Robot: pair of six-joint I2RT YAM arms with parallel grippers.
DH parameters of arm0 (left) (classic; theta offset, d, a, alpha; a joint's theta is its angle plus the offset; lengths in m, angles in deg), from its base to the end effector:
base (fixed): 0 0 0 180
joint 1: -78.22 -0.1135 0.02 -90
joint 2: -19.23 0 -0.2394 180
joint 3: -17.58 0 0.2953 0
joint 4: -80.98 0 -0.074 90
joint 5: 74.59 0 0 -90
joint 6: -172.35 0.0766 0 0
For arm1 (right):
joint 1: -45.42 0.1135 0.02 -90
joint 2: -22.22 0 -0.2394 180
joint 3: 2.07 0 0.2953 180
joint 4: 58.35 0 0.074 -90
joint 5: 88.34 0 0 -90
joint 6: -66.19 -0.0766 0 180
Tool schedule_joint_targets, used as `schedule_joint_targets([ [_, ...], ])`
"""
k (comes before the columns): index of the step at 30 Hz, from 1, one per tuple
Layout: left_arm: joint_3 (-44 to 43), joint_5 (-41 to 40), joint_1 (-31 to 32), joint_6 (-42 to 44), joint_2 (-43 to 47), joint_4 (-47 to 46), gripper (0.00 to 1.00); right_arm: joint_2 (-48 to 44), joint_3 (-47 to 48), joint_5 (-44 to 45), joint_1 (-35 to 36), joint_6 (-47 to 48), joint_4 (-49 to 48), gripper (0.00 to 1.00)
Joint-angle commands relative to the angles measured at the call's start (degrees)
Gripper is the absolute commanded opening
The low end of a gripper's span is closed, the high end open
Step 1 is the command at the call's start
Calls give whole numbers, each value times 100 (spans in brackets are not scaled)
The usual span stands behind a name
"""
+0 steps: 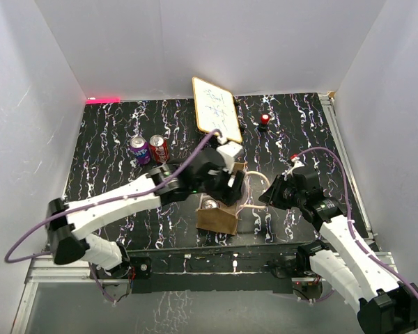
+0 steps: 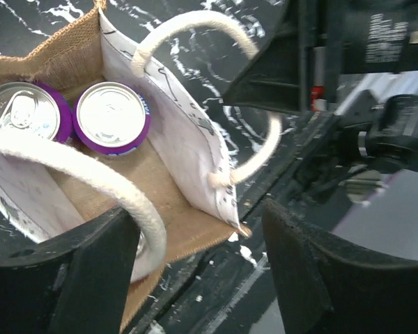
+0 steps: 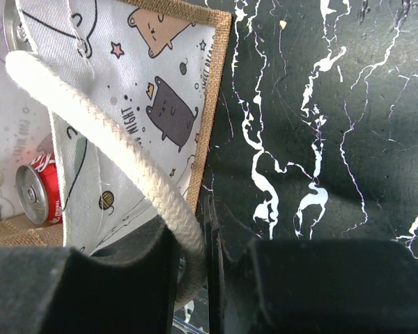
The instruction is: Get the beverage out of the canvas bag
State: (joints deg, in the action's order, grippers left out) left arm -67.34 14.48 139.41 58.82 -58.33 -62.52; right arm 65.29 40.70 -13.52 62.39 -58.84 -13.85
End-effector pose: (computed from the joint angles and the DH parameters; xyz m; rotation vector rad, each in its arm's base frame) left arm 0.1904 -0.3436 0.3118 0.7010 2.0883 -0.8586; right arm 0.2288 0.0908 0.1712 0.2496 2.4337 0.7383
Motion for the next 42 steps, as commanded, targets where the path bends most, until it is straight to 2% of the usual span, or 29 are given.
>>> schedule_joint_targets([
  [1,-592,-1298,225,204,-590,817,63,-106,-15,-77,-1,49,-283,22],
  [7,-679,-1521,351,180,-494,903,61,-102,-5,-73,-5,48,-289,22],
  [12,-943,-1905,367,268,140,957,68,-90,-16,-67,-5,57,-311,22],
  [19,-1822,-3243,368,397,261,1894,74,-39,-9,-91,-1,62,-303,22],
  [21,-1955,-2930,370,476,290,1794,75,-39,-13,-82,-1,60,-309,22],
  [25,-1972,-1183,368,478,122,1174,75,-23,-11,-74,-5,57,-311,22],
  [28,-1965,-600,367,362,-378,1181,74,-15,-11,-73,-2,58,-300,22],
  [30,-1988,-674,369,331,-799,1408,71,-18,-7,-88,-2,57,-292,22],
  [34,-1934,-1459,368,305,-1481,1960,64,-40,-7,-117,-1,57,-272,22],
  [37,-1632,-1801,367,270,-1497,1961,61,-53,-3,-108,-1,57,-274,22],
  [42,-1025,-1731,367,96,-1164,1764,59,-28,-3,-100,-1,57,-289,22],
])
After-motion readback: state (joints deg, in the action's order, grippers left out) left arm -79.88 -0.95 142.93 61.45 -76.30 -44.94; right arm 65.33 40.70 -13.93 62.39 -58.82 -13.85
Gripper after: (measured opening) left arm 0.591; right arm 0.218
